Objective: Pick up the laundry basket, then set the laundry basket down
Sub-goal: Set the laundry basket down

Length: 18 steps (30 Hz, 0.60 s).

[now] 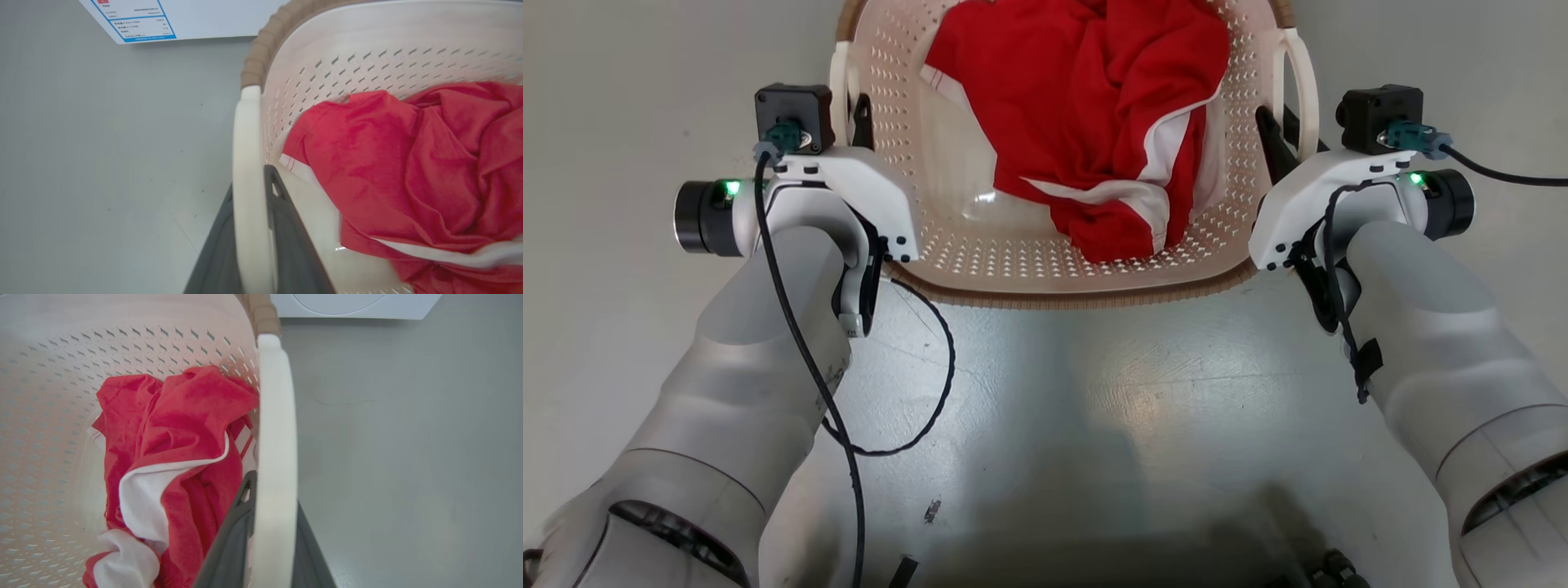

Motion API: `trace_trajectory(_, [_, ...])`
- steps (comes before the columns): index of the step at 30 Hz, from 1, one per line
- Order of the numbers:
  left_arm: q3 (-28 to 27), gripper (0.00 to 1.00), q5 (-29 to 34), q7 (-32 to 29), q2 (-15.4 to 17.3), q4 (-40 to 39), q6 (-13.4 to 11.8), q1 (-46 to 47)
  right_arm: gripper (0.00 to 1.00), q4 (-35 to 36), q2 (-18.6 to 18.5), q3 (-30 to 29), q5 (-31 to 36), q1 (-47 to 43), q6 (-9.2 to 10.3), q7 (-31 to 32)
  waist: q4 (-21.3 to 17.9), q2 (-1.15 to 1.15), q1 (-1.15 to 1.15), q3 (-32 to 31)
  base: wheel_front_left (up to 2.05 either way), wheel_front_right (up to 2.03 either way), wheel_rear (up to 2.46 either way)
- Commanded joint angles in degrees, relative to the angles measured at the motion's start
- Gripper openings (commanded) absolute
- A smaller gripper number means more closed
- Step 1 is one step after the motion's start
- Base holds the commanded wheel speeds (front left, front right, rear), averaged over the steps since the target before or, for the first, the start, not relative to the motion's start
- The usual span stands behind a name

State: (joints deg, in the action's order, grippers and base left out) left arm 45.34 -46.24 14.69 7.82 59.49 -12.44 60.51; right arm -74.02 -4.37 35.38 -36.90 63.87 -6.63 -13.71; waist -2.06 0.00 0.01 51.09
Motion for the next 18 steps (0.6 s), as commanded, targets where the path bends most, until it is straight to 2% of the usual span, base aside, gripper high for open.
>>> trace_trajectory(1, [-1.1,0.00,0.8,0.3,1.4,-1.2,-0.5,0.1,0.00,1.2,1.5,0.3,1.1,-1.2,-0.86,-1.3,0.0,0.00,-0.01,0.4,0.00,0.00,0.00])
trace_trajectory(9, [-3.4,0.00,4.0,0.3,2.5,-5.1,-1.6,-1.9,0.00,2.8,1.5,-4.7,5.2,-2.7,-0.86,-1.3,-0.2,0.00,-0.01,1.5,0.00,0.00,0.00])
trace_trajectory(18, [-4.5,0.00,5.5,0.3,2.4,-6.3,-1.7,-2.8,0.00,3.1,1.5,-9.8,10.1,-3.3,-0.86,-1.3,0.1,0.00,-0.01,2.4,0.00,0.00,0.00])
